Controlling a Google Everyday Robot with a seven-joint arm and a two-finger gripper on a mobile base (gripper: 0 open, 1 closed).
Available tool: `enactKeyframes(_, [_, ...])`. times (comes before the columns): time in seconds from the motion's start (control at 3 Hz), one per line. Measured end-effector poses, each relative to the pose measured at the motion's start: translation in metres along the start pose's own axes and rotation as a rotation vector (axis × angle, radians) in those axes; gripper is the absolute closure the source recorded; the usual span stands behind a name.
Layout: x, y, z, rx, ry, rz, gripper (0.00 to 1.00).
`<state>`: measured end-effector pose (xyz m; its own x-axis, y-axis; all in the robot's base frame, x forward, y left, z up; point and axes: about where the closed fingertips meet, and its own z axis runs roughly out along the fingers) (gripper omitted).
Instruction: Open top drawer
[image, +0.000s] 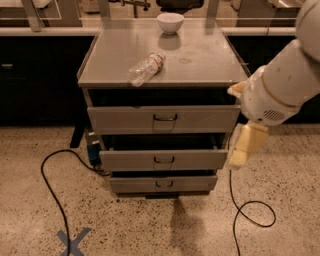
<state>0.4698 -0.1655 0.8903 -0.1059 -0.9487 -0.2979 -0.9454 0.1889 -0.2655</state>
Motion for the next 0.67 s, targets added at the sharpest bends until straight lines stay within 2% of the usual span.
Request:
enactKeyframes(0.33, [-0.015,0.000,0.058,-0.016,-0.014,0.012,0.00])
enactKeyframes(0.67, [-0.016,-0.010,0.115,-0.054,-0.002,0.063,0.00])
